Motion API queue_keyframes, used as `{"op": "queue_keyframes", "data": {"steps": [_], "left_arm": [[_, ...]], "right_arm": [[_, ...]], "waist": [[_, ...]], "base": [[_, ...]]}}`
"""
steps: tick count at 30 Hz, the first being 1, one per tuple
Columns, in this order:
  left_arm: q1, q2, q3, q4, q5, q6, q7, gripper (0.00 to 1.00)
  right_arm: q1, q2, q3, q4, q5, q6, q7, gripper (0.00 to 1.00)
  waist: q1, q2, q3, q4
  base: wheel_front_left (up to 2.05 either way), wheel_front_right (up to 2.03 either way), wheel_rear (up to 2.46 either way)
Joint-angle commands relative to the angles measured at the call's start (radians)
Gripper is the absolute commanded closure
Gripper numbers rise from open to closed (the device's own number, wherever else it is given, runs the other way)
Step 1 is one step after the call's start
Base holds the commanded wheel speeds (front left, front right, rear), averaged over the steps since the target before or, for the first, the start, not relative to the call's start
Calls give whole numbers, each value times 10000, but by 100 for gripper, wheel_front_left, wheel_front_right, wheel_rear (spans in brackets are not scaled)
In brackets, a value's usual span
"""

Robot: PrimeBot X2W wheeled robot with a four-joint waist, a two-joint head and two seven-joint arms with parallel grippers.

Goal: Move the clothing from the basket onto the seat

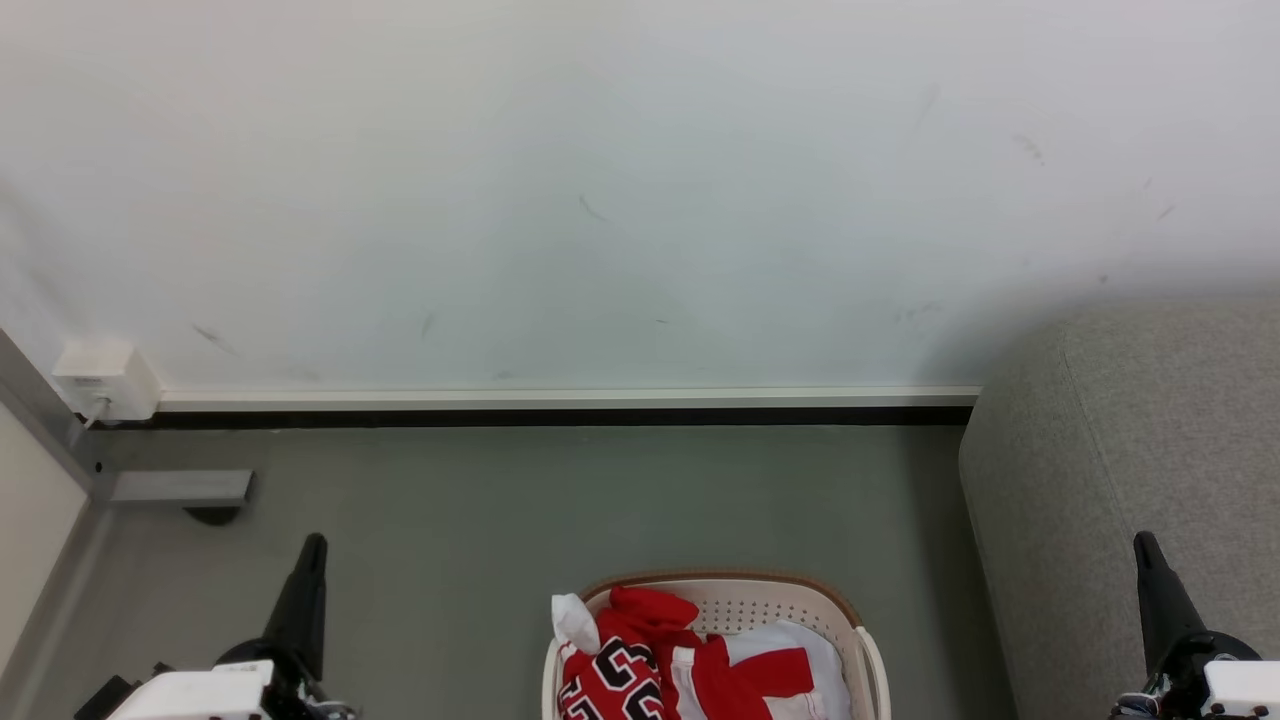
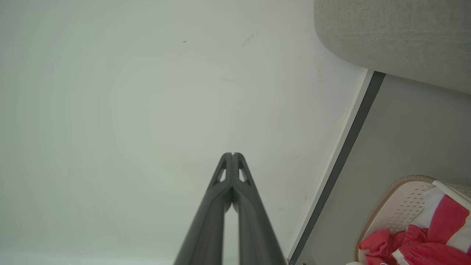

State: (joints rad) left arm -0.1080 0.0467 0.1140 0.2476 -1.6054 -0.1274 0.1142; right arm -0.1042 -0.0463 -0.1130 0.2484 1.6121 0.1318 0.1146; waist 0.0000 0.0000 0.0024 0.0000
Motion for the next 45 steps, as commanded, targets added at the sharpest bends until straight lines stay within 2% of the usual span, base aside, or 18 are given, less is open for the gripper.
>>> {"op": "queue_keyframes", "data": {"steps": [1, 24, 25, 36, 45], "left_arm": [[-71, 70, 16, -28, -136, -67, 35, 100], [-71, 70, 16, -29, -135, -67, 35, 100], [1, -2, -1, 3, 2, 0, -3, 0], [154, -29, -321, 84, 285, 14, -501, 0], [151, -17, -475, 90, 1404, 16, -916, 0]], "right_arm": [[-139, -77, -35, -49, 12, -22, 23, 100], [-139, -78, -35, -50, 12, -22, 23, 100], [1, 2, 1, 3, -1, 0, -2, 0], [240, 3, 265, 11, -584, -2, -493, 0], [327, -3, 311, -347, -2518, -3, -908, 0]], "waist": [[0, 0, 0, 0], [0, 0, 0, 0], [0, 0, 0, 0], [0, 0, 15, -5], [0, 0, 44, -10]], "base": [[0, 0, 0], [0, 0, 0], [0, 0, 0], [0, 0, 0], [0, 0, 0]]}}
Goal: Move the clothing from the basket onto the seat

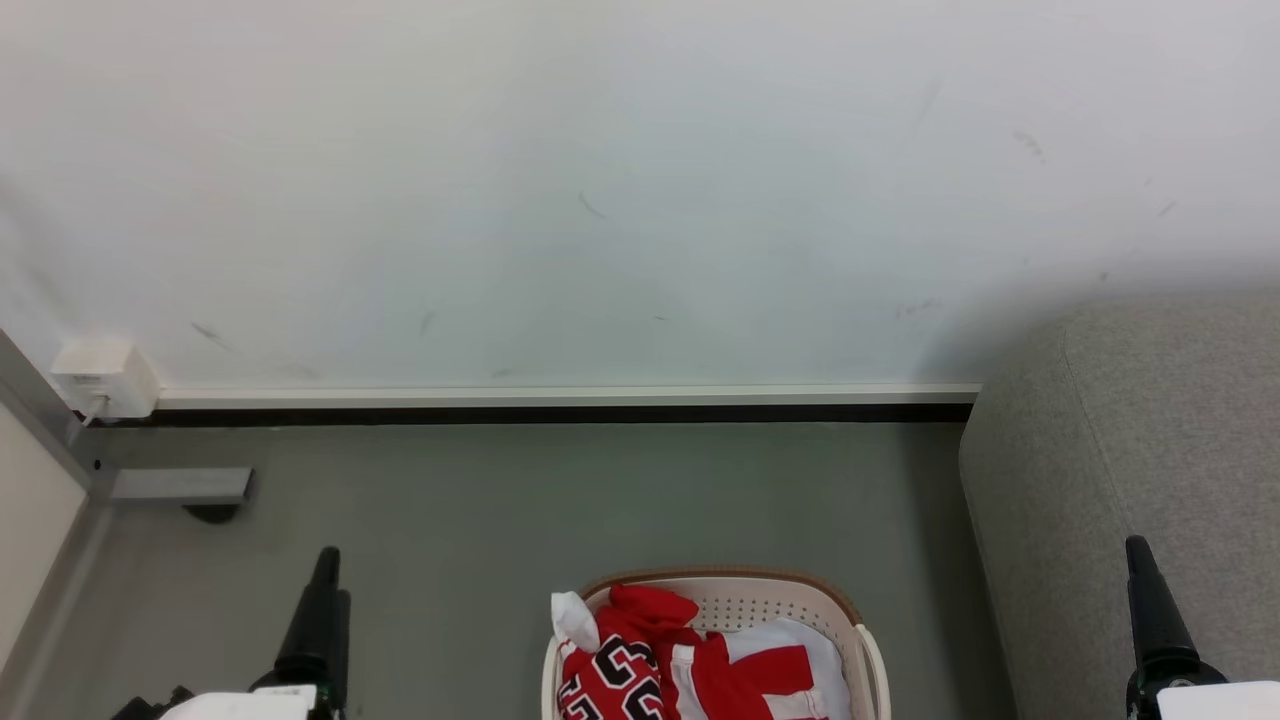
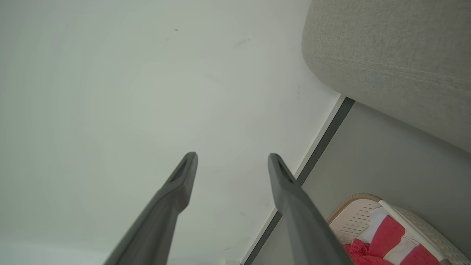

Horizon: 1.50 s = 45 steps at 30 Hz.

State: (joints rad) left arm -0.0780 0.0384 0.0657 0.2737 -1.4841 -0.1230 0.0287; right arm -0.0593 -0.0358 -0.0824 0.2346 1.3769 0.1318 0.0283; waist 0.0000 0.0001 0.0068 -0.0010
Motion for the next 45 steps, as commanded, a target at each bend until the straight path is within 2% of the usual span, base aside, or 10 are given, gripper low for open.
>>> {"op": "queue_keyframes", "data": {"steps": [1, 18, 36, 45], "left_arm": [[-150, 67, -8, -180, 356, -12, -103, 0], [47, 88, -532, -564, 3827, 518, -780, 0], [199, 108, -904, -818, 6860, 815, -1372, 0], [251, 114, -959, -902, 8059, 898, -1596, 0]], "right_arm": [[-104, -107, 20, -261, -410, -3, -89, 0], [181, -167, 636, -823, -4671, -6, -768, 0], [260, -216, 998, -665, -7575, -9, -1365, 0], [330, -208, 1060, -542, -8507, -10, -1588, 0]], "waist": [[0, -1, 1, -2], [0, -1, -43, -38], [0, -1, -73, -133], [0, -1, -66, -152]], "base": [[0, 0, 0], [0, 0, 0], [0, 0, 0], [0, 0, 0]]}}
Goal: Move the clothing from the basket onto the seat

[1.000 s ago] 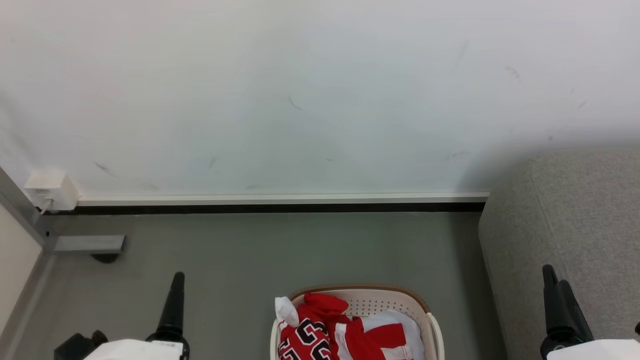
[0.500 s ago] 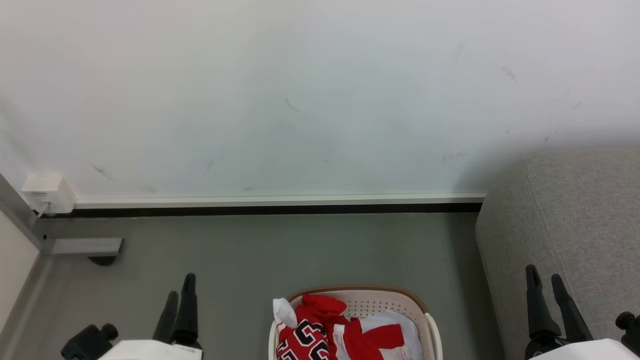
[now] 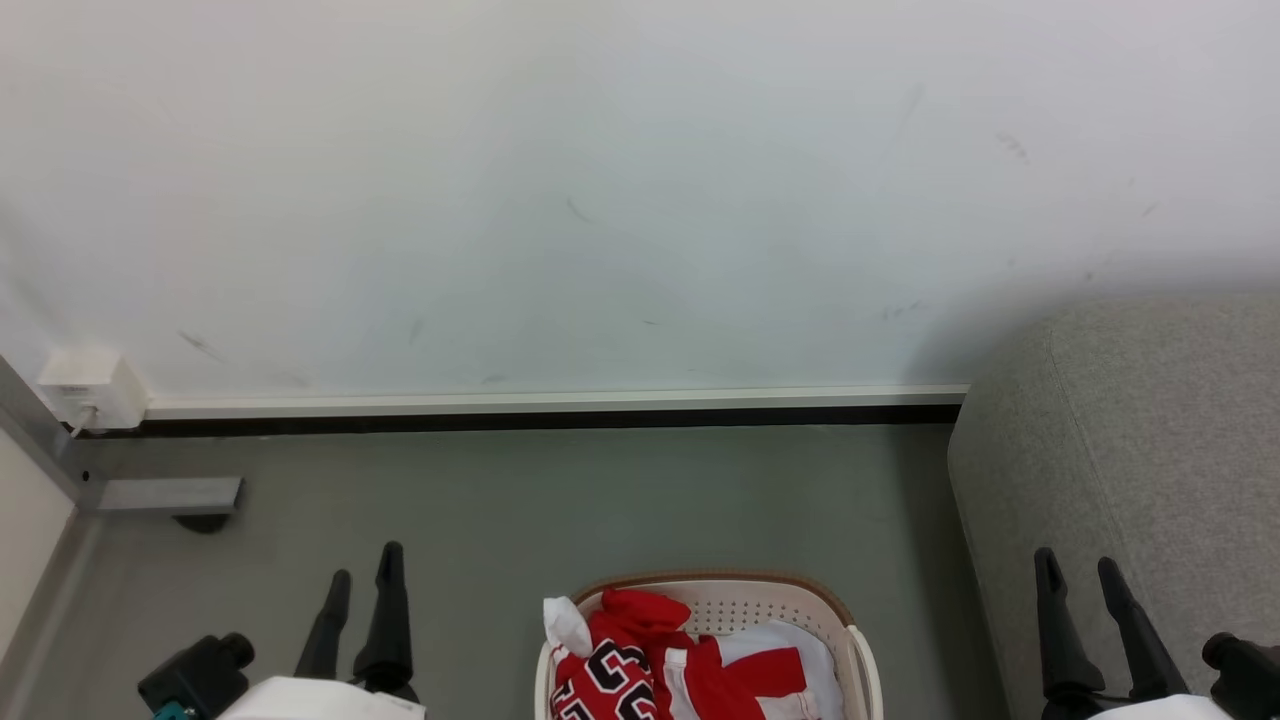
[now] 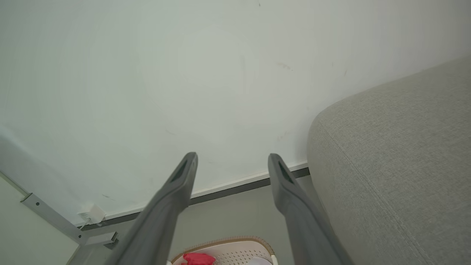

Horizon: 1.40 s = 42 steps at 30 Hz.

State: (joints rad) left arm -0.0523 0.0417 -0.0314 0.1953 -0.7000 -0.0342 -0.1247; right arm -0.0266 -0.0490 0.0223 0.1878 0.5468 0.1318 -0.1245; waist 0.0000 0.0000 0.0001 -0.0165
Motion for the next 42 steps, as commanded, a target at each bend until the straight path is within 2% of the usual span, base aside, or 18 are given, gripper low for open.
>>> {"op": "queue_keyframes", "data": {"steps": [1, 15, 42], "left_arm": [[4, 82, 1, -133, 388, 29, -95, 0], [161, 94, -32, -138, 2483, 134, -472, 0], [357, 113, -66, -21, 5018, 86, -1059, 0]], "right_arm": [[17, -75, 20, -47, -320, -10, -96, 0], [133, -18, 33, 42, -1542, -13, -472, 0], [244, -26, 197, 175, -2965, -17, -1061, 0]], "waist": [[0, 0, -1, 3], [0, 0, -3, -69], [0, 0, -115, -190]], "base": [[0, 0, 0], [0, 0, 0], [0, 0, 0]]}}
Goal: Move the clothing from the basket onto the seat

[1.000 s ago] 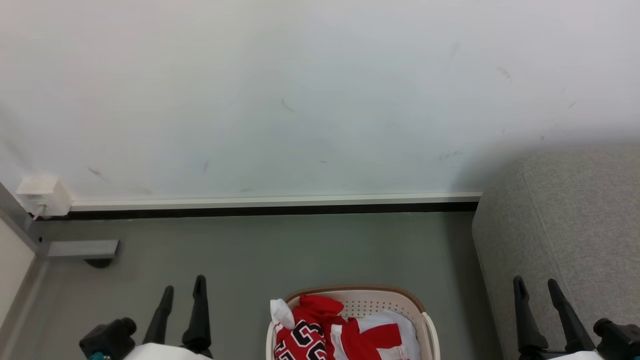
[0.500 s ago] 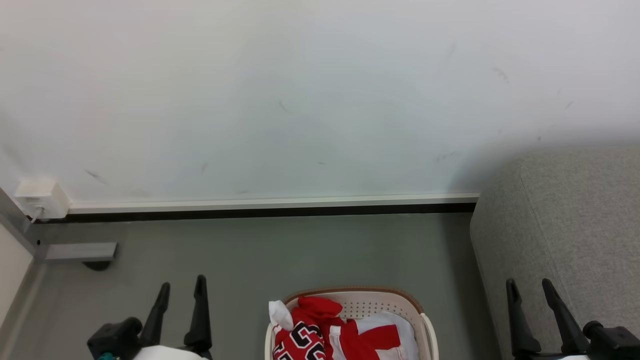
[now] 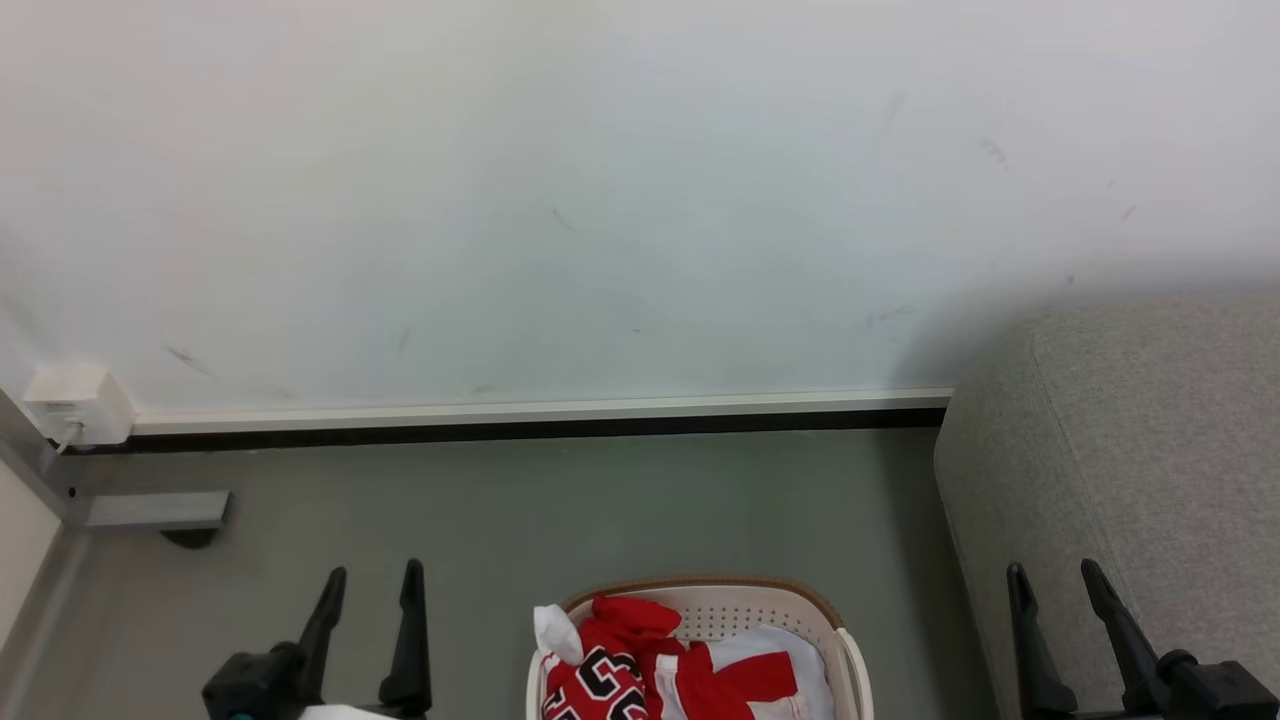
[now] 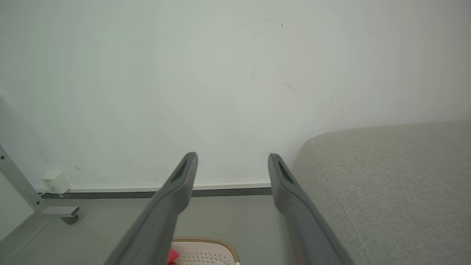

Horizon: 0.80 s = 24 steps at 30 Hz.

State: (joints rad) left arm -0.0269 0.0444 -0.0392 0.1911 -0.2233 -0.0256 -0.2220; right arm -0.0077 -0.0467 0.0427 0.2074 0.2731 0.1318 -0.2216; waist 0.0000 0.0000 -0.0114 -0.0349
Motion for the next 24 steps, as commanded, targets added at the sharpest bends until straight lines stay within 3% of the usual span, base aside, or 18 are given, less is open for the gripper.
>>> {"op": "queue_keyframes", "data": {"steps": [1, 16, 24], "left_arm": [[106, 86, 12, 33, 309, -15, -114, 0], [195, 91, 25, 474, 1049, -149, -372, 0], [111, 91, 4, 728, 683, -334, -429, 0]], "right_arm": [[57, -50, -20, -22, -284, -17, -100, 0], [133, -60, 70, 347, -683, -20, -381, 0], [91, -61, 108, 511, -543, -21, -446, 0]], "waist": [[0, 0, -1, -11], [0, 0, -22, -75], [0, 0, 6, -91]], "base": [[0, 0, 0], [0, 0, 0], [0, 0, 0]]}}
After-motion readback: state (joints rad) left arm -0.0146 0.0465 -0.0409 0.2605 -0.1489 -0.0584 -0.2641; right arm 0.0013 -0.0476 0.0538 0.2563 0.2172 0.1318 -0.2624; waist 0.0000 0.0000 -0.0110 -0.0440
